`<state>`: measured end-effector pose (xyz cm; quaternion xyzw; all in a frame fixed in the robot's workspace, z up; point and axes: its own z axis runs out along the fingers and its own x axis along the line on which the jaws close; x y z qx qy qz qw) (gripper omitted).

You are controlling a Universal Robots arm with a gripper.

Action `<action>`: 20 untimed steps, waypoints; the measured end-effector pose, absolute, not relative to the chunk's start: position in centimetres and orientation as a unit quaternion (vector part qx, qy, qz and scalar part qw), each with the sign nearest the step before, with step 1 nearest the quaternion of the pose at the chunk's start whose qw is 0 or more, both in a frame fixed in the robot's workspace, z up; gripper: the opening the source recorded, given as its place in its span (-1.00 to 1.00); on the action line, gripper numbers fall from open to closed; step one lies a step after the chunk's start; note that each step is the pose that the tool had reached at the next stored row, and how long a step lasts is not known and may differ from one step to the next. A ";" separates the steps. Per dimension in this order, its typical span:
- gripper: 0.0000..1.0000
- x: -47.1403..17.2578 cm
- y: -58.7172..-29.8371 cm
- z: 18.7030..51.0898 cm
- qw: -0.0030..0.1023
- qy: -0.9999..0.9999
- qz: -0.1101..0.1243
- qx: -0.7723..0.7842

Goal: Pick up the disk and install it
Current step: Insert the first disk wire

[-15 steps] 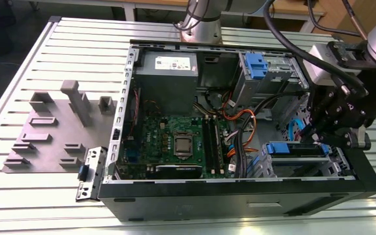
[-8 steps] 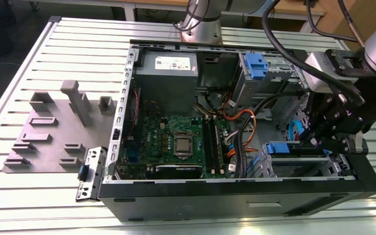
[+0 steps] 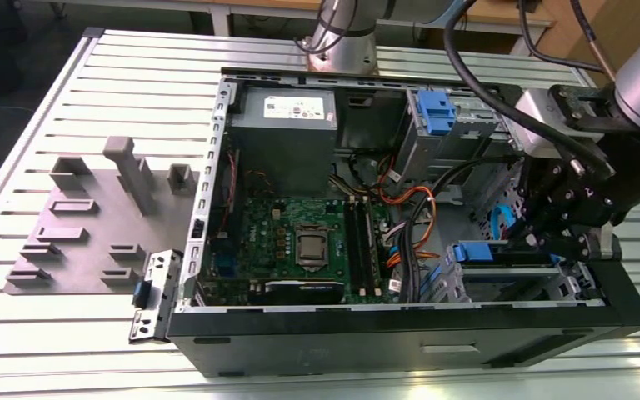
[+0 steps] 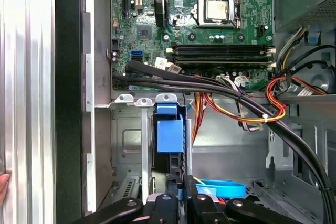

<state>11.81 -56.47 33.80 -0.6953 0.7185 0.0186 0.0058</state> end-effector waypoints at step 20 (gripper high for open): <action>-0.67 11.8 -56.3 33.4 0.006 0.718 0.019 -0.695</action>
